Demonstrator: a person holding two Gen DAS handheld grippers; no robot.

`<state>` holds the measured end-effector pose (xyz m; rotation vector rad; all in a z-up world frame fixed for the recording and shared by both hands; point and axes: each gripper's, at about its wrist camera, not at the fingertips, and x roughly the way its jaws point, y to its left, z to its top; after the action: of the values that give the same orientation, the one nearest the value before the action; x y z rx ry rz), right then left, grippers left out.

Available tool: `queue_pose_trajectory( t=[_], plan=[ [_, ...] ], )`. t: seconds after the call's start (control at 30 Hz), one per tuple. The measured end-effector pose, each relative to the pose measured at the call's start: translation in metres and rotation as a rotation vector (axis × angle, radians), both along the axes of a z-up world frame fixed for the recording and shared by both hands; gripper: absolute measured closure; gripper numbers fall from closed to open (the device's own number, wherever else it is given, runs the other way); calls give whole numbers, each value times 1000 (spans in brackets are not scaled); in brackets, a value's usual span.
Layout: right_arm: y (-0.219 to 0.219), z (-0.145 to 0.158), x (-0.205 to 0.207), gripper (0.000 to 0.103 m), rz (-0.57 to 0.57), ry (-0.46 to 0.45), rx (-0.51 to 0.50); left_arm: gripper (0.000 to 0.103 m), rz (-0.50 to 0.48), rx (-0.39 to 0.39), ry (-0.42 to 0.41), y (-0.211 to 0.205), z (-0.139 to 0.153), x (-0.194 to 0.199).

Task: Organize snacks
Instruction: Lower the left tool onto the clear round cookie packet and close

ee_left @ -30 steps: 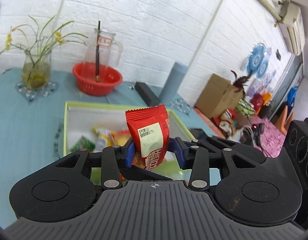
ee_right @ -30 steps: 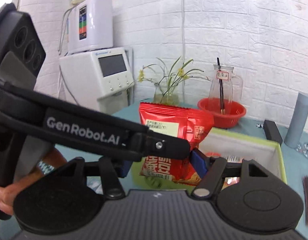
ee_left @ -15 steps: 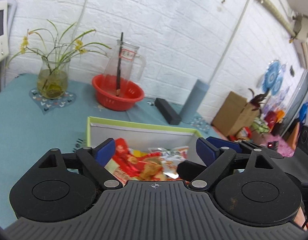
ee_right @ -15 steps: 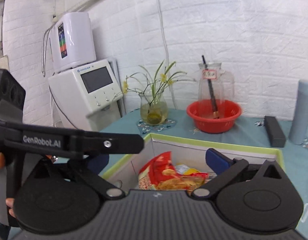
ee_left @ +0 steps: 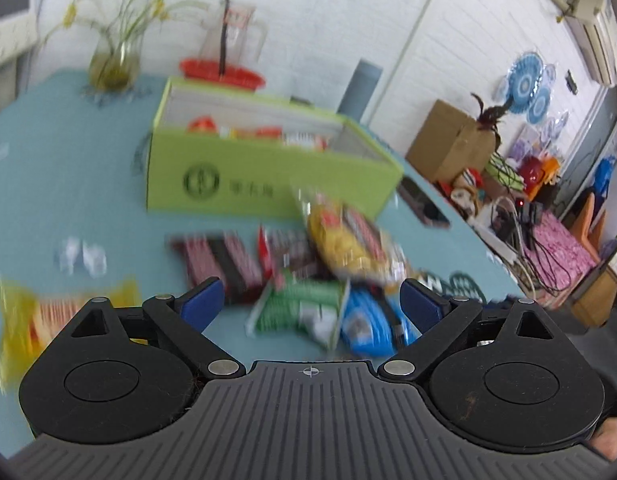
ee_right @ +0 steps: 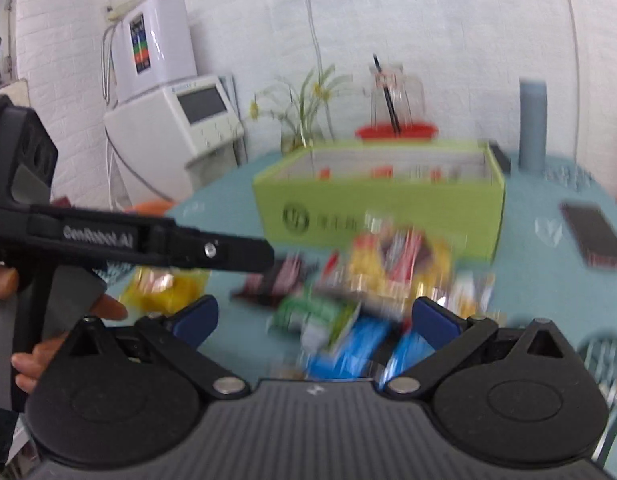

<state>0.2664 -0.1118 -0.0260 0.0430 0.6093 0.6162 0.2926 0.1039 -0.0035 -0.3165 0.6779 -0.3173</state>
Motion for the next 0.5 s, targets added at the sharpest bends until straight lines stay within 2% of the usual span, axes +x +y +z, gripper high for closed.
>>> queue_pose_trajectory(
  t=[0.13, 0.27, 0.33, 0.37, 0.43, 0.5],
  plan=[
    [15, -26, -17, 0, 40, 67, -26, 19, -14, -56, 70, -2, -18, -12],
    [44, -34, -14, 0, 87, 40, -145, 22, -107, -72, 128, -14, -20, 5],
    [55, -36, -12, 1, 123, 34, -178, 36, -170, -55, 159, -22, -24, 16],
    [59, -36, -12, 1, 131, 28, -188, 53, -189, -43, 178, -24, -26, 18],
    [63, -35, -15, 1, 141, 26, -209, 59, -200, 25, 181, -30, -29, 16],
    [63, -36, -21, 1, 161, 22, -207, 64, -212, 50, 193, -33, -32, 10]
  ],
)
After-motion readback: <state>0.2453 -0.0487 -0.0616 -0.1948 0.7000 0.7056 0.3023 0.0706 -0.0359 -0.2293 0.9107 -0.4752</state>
